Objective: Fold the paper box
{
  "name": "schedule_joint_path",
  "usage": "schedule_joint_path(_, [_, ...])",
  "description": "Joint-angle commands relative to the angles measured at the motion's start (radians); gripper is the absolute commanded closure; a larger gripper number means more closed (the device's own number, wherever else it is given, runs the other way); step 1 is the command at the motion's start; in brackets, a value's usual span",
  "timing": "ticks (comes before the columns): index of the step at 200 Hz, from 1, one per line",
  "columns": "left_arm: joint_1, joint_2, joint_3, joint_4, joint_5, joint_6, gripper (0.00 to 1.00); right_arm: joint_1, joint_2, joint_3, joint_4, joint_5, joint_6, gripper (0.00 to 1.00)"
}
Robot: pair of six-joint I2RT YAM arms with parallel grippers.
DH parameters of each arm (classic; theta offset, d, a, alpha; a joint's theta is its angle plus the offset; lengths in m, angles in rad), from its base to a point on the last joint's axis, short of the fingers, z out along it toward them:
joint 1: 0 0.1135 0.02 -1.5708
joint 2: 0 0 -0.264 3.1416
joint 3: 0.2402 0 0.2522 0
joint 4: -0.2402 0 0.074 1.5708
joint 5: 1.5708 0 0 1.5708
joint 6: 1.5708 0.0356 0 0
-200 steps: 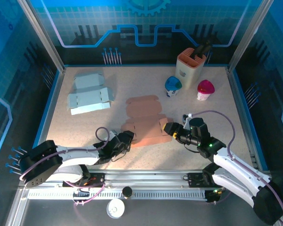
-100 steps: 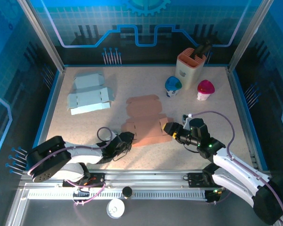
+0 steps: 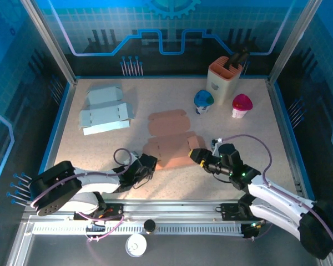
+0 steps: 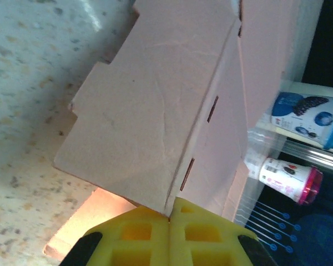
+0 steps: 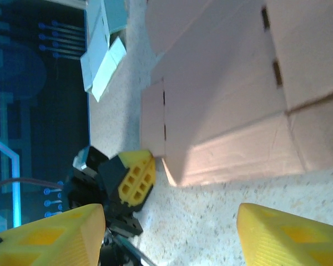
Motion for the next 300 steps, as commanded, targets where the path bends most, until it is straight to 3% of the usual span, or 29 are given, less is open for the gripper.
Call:
schedule_joint_path(1, [0.000,-0.064,0.016,-0.017,-0.040,0.030,1.00,0.107,0.056,-0.041,0.186,0.141,0.095,0.36])
schedule_joint_path(42, [0.000,-0.165,0.047,-0.127,-0.065,0.039,1.00,0.257,0.287,-0.084,0.540,0.314,0.227,0.34])
schedule_joint_path(80, [0.002,-0.182,0.037,-0.121,-0.065,0.028,1.00,0.266,0.597,-0.086,1.004,0.343,0.320,0.30])
schedule_joint_path(97, [0.001,-0.177,0.036,-0.111,-0.062,0.025,1.00,0.277,0.821,-0.071,1.264,0.351,0.414,0.41])
schedule_joint_path(108, [0.001,-0.174,0.034,-0.109,-0.060,0.021,1.00,0.282,0.902,-0.040,1.265,0.324,0.495,0.45])
schedule_joint_path(120, [0.000,-0.173,0.031,-0.102,-0.058,0.022,1.00,0.303,0.936,-0.022,1.265,0.341,0.483,0.47])
schedule_joint_path(148, [0.000,-0.189,0.024,-0.118,-0.065,0.021,1.00,0.355,0.874,-0.047,1.264,0.461,0.394,0.51])
schedule_joint_path(173, [-0.001,-0.205,0.019,-0.129,-0.074,0.023,1.00,0.339,0.842,-0.073,1.261,0.471,0.370,0.50])
schedule_joint_path(300, [0.000,-0.212,0.015,-0.125,-0.065,0.020,1.00,0.291,0.862,-0.060,1.264,0.468,0.358,0.70])
